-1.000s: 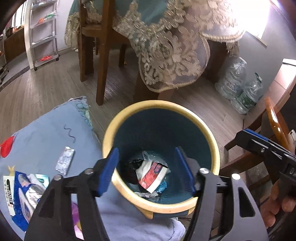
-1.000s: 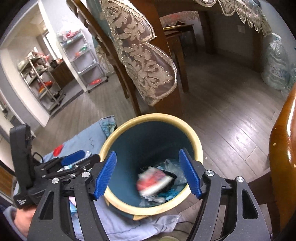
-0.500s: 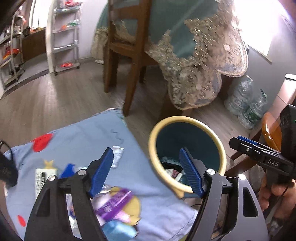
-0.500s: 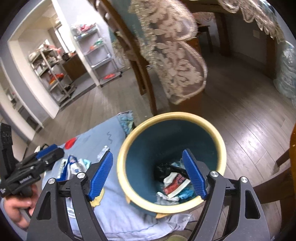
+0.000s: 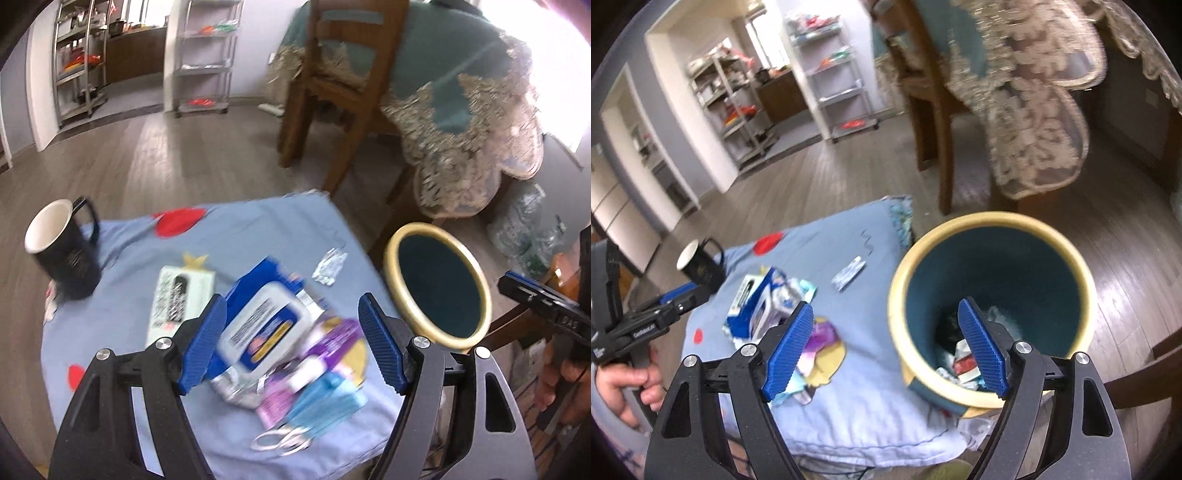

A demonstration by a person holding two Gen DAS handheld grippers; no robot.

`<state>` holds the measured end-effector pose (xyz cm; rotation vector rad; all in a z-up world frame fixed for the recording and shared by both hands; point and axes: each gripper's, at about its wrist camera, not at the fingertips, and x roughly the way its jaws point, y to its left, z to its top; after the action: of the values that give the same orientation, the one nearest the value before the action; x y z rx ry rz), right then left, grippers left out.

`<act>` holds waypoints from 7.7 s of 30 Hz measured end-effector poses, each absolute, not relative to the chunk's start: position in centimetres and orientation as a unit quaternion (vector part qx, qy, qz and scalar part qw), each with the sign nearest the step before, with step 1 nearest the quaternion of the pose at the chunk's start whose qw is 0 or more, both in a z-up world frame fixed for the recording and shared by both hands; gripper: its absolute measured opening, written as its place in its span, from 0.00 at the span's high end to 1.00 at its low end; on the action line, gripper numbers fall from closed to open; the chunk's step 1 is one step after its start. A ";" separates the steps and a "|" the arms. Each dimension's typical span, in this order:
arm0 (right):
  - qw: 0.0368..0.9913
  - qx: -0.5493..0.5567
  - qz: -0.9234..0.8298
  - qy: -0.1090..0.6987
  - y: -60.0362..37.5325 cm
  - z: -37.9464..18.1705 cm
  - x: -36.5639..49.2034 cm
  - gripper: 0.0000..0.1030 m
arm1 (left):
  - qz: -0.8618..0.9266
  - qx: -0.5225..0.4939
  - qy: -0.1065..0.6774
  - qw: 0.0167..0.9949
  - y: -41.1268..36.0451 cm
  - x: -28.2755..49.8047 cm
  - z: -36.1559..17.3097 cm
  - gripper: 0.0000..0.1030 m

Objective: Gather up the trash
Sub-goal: 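Move both grippers back to the table and grasp the blue mask with the right, then drop the blue mask into the bin with the right gripper while the left grasps the pink packet, then carry the pink packet over the teal bin and open the left gripper, then grasp the blue-white wet-wipes pack with the left gripper, then grasp and lift the white plastic with the right gripper while the left holds the wipes pack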

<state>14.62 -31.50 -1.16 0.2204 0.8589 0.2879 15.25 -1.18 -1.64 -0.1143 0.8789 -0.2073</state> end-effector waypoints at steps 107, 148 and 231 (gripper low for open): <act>0.898 0.194 0.059 0.391 -37.6 -3.9 13.6 0.75 | -0.166 -0.043 0.432 0.885 -6.3 15.8 -2.2 0.90; 0.907 0.298 -0.028 0.297 -44.3 -1.5 11.5 0.39 | -0.264 0.008 0.451 0.852 -23.9 21.2 -5.2 0.37; 0.856 0.011 0.247 0.454 -18.3 -6.7 18.6 0.31 | -0.072 -0.111 0.392 0.911 3.1 17.9 -0.6 0.89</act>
<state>18.61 -18.30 -6.65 0.0241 0.9544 0.5191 17.86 3.11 -0.65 -0.2288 0.8076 -0.1477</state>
